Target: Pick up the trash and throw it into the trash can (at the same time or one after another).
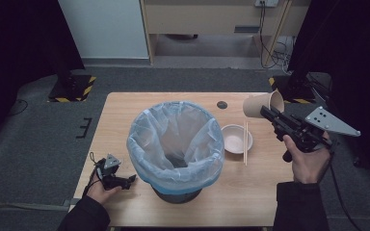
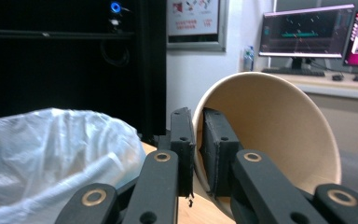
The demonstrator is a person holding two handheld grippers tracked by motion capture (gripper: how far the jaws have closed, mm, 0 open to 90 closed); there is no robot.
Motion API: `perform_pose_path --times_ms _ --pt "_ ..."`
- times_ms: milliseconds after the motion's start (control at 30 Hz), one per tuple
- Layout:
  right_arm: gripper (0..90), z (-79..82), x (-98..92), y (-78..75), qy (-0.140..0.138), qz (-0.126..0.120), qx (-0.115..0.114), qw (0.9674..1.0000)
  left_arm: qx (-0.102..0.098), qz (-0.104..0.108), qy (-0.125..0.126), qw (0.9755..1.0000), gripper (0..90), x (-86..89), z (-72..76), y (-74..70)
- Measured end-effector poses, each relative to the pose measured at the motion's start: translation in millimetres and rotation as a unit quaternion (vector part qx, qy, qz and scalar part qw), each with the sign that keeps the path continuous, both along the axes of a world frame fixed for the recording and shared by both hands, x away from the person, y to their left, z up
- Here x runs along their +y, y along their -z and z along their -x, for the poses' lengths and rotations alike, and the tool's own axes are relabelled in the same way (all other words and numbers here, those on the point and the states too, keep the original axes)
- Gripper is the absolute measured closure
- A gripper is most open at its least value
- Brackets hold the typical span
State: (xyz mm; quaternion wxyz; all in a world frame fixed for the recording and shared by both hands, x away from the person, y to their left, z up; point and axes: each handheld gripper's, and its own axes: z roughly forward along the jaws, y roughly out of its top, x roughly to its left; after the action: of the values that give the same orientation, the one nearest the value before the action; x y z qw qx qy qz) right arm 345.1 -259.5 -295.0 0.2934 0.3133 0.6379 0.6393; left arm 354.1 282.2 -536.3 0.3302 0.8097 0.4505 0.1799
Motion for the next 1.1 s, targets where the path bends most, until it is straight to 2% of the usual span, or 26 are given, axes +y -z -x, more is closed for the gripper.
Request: perform_pose_path --times_ms 333,700,1100 --pt "83.5 14.4 16.7 -16.1 -0.032 -0.003 -0.03 0.999 0.0 0.0 0.0 1.0 0.0 0.0 0.0 0.0" --pt "83.5 30.1 38.0 -28.9 -0.08 -0.02 -0.059 0.9949 0.0 0.0 0.0 1.0 0.0 0.0 0.0 0.0" --pt "83.5 35.9 63.2 -29.4 -0.127 -0.017 -0.057 0.9901 0.0 0.0 0.0 1.0 0.0 0.0 0.0 0.0"
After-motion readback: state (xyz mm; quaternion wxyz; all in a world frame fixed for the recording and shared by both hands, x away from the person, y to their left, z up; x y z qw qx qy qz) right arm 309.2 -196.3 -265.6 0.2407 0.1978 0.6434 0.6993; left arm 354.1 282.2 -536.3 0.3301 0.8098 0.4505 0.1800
